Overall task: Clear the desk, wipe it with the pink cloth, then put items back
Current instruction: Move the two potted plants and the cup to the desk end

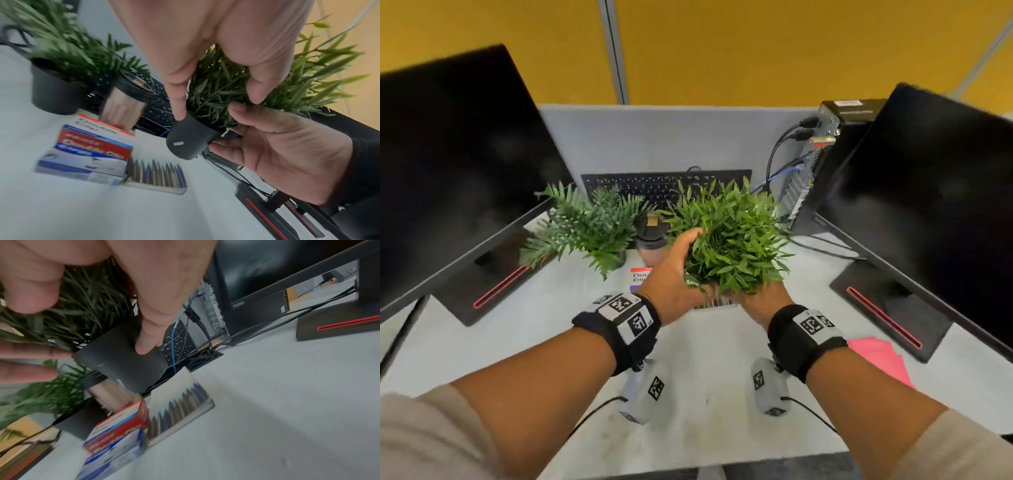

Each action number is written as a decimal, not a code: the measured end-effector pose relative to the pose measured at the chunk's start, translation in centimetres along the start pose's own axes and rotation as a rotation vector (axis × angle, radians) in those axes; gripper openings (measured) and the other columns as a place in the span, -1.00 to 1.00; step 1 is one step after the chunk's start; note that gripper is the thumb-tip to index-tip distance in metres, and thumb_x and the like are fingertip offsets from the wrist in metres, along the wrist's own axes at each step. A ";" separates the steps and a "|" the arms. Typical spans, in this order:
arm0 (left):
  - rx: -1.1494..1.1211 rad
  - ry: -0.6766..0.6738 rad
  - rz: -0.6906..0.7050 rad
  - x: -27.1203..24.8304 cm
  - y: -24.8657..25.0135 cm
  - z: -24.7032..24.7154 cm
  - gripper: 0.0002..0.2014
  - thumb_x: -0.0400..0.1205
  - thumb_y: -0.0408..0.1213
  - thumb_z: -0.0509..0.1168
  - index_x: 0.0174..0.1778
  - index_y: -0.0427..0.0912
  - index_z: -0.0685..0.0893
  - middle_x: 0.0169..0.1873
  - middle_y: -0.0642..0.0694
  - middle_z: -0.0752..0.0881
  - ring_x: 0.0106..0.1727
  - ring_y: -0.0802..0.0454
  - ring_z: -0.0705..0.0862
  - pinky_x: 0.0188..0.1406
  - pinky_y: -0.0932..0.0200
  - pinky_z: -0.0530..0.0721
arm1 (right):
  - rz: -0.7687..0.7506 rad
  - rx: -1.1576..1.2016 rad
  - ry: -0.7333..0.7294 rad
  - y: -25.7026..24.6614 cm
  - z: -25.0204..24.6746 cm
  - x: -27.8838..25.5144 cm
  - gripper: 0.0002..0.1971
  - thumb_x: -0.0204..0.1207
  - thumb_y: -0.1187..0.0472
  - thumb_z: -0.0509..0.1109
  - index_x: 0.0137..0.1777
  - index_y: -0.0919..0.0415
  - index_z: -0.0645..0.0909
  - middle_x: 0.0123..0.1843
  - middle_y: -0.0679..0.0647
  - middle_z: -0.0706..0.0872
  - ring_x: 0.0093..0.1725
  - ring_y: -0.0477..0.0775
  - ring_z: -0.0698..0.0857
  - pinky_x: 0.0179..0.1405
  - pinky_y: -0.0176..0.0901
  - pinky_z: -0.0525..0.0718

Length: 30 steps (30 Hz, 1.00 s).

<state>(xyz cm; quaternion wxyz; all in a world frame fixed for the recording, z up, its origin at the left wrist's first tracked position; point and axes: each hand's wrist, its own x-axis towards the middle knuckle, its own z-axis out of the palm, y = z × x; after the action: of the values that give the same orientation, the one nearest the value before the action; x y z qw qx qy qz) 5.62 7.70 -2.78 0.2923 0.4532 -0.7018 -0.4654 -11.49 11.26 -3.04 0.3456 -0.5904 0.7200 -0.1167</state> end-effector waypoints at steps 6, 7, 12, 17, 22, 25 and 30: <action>-0.007 0.063 -0.010 -8.9 -2.8 -4.6 -0.13 0.41 -0.28 0.56 0.58 0.01 0.24 0.37 -0.04 0.60 0.37 0.08 0.62 0.44 0.05 0.58 | -0.016 -0.013 -0.050 -3.0 8.0 -3.1 -0.55 0.68 0.15 0.26 0.52 0.30 0.41 0.55 0.25 0.46 0.56 0.21 0.39 0.56 0.03 0.27; 0.001 0.076 -0.017 -10.4 -3.4 -5.5 -0.13 0.41 -0.27 0.57 0.58 0.00 0.25 0.37 -0.04 0.61 0.36 0.08 0.63 0.44 0.06 0.59 | -0.036 0.001 -0.052 -4.3 9.0 -4.0 -0.53 0.67 0.13 0.28 0.53 0.29 0.41 0.56 0.24 0.45 0.56 0.20 0.38 0.57 0.03 0.26; 0.008 0.149 -0.071 -17.8 -6.9 -10.7 -0.13 0.41 -0.28 0.57 0.58 0.02 0.24 0.35 -0.02 0.62 0.31 0.10 0.66 0.39 0.11 0.61 | -0.379 0.064 -0.021 -10.7 15.3 -7.7 -0.44 0.53 0.12 0.47 0.50 0.23 0.47 0.57 0.17 0.47 0.58 0.19 0.36 0.62 0.03 0.22; 0.023 0.259 -0.107 -23.9 -10.6 -16.1 -0.16 0.42 -0.32 0.56 0.57 0.02 0.27 0.34 0.00 0.62 0.32 0.10 0.64 0.37 0.16 0.60 | -0.426 0.204 -0.036 -16.0 22.2 -8.7 -0.45 0.35 0.01 0.58 0.31 0.22 0.65 0.32 0.16 0.71 0.36 0.13 0.59 0.45 -0.03 0.45; 0.052 0.354 -0.191 -28.4 -14.4 -20.9 -0.15 0.42 -0.28 0.56 0.57 0.07 0.26 0.36 0.01 0.60 0.38 0.09 0.59 0.44 0.08 0.56 | -0.473 0.186 -0.146 -21.0 28.0 -8.6 -0.53 0.42 0.13 0.58 0.31 0.23 0.64 0.31 0.14 0.71 0.32 0.10 0.59 0.38 -0.18 0.45; 0.062 0.399 -0.241 -30.1 -16.6 -23.1 -0.15 0.43 -0.32 0.56 0.57 0.08 0.27 0.35 0.01 0.59 0.37 0.09 0.58 0.42 0.13 0.55 | -0.479 0.261 -0.180 -23.3 31.1 -8.0 -0.48 0.38 0.15 0.62 0.33 0.23 0.61 0.32 0.15 0.69 0.36 0.15 0.59 0.43 -0.09 0.46; 0.084 0.447 -0.261 -30.8 -19.7 -25.5 -0.15 0.43 -0.33 0.56 0.58 0.04 0.27 0.36 0.01 0.58 0.38 0.10 0.55 0.31 0.35 0.45 | -0.508 0.186 -0.207 -25.7 34.8 -6.3 -0.43 0.43 0.15 0.58 0.42 0.26 0.54 0.42 0.19 0.62 0.44 0.16 0.52 0.51 0.01 0.40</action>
<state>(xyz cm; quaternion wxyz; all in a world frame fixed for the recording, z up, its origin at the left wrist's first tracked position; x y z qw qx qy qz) 46.82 22.69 -10.39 0.3584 0.6433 -0.5741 -0.3580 30.83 18.36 -11.52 0.4296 -0.7262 0.4964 -0.2043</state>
